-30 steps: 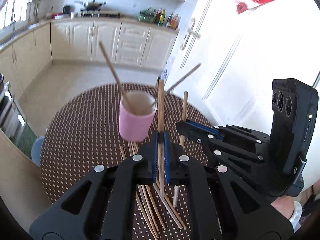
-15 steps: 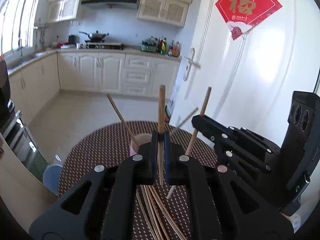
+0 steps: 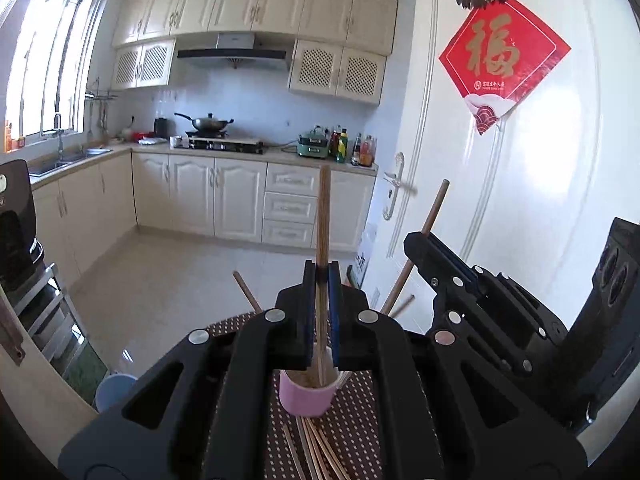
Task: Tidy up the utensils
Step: 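Raise both held sticks upright and bring them over the pink cup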
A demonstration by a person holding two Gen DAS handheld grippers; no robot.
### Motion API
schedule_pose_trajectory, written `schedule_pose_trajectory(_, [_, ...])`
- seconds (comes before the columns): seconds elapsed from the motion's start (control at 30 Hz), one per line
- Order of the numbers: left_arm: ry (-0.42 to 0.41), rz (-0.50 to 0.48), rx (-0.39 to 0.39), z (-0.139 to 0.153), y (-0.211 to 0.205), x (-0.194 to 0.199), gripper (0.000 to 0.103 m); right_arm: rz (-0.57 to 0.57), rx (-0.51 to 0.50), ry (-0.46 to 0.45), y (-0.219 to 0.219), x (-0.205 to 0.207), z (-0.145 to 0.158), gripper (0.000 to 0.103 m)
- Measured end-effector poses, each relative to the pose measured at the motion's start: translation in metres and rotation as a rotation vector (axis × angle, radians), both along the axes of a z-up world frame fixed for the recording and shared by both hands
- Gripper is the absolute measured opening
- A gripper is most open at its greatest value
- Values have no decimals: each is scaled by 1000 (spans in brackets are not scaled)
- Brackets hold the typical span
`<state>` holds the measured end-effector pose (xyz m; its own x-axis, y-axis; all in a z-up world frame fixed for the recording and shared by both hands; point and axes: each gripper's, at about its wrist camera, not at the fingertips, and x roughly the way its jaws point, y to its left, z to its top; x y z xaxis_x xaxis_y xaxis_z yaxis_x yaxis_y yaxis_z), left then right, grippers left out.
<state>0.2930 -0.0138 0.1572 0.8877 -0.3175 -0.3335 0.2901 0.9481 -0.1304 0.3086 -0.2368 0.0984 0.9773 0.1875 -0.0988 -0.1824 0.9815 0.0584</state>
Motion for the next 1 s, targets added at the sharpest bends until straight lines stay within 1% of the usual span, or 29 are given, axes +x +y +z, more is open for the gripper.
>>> schedule_pose_trajectory(0.13, [0,18,2,-11,0,11,6,3,2,-15,1,9,-6,4])
schedule_pose_trajectory(0.17, [-9,29,15,-15,-2,13,6,2,3,-22,0,10,-9,4])
schedule_pose_trajectory(0.23, [-16,35,22,-23,-1,16,6,-4,2,-10,0,13,-12,4])
schedule_pose_trajectory(0.5, [25,26,22,-48,1,24,6,-8,28,32,-7,13,-20,4])
schedule_pose_trajectory(0.73, [76,50,30,-67,6,27,6,1,43,77,-8,12,-30,4])
schedule_pose_trajectory(0.9, [122,48,21,-77,9,30,7,7,47,113,-7,12,-38,4])
schedule_pose_trajectory(1.0, [135,56,21,-80,11,31,7,8,44,129,-6,11,-41,4])
